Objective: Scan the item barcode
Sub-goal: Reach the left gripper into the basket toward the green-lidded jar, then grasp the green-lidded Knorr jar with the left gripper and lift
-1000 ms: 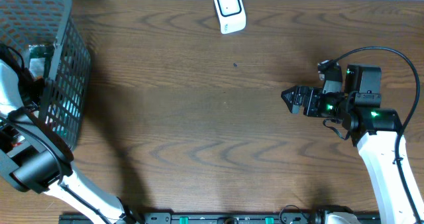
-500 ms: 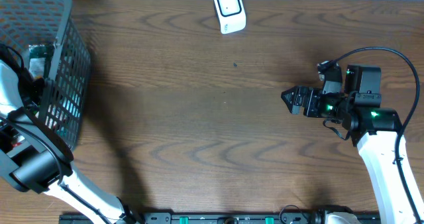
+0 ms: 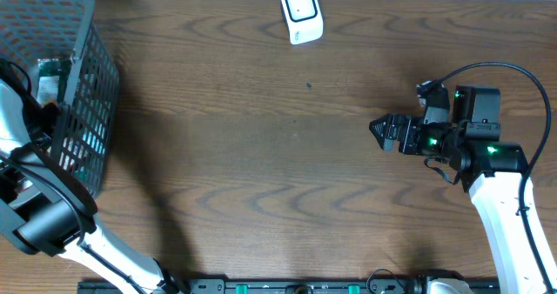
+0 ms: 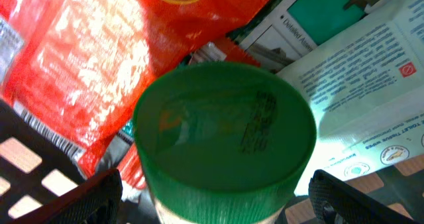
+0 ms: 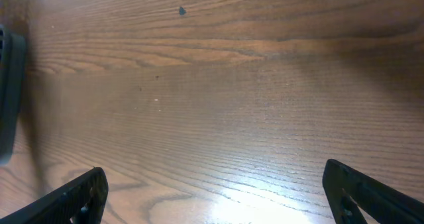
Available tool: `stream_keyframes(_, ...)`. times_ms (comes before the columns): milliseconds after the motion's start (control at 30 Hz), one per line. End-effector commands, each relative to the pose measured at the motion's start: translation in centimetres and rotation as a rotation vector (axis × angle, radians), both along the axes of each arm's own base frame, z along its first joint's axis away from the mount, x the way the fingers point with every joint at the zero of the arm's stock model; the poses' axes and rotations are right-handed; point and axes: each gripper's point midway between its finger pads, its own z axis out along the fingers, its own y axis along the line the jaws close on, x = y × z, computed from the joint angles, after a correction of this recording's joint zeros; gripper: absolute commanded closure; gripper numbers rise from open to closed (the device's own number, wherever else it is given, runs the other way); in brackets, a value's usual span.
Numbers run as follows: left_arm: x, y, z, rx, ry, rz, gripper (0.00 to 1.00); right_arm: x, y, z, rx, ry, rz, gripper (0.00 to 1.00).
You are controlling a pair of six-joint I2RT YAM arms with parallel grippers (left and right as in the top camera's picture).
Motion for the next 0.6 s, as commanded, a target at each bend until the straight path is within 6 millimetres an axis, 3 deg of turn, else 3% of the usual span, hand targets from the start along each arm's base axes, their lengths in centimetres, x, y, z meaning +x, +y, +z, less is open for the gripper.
stream_keyframes(0,-0.6,-0.1,0.8,0.011,-0.004,0.062,0.1,0.2,0.3,0.6,0.014,-0.012,0.008,0.01)
stream_keyframes(267,-1.2,-0.6,-1.6,-0.002,0.015,0.064,0.12,0.2,0.2,0.6,0.011,-0.012,0.005,0.01)
stream_keyframes(333,-1.2,-0.6,-1.8,0.0,0.013,0.064,0.16,0.3,0.2,0.6,0.008,-0.012,0.004,0.01)
stream_keyframes(433,-0.9,-0.4,-1.7,0.01,-0.001,0.064,0.33,0.3,0.2,0.6,0.008,-0.012,0.004,0.01)
stream_keyframes(567,-0.3,0.1,-0.9,0.026,-0.024,0.065,0.42,0.3,0.2,0.6,0.008,-0.012,0.004,0.01)
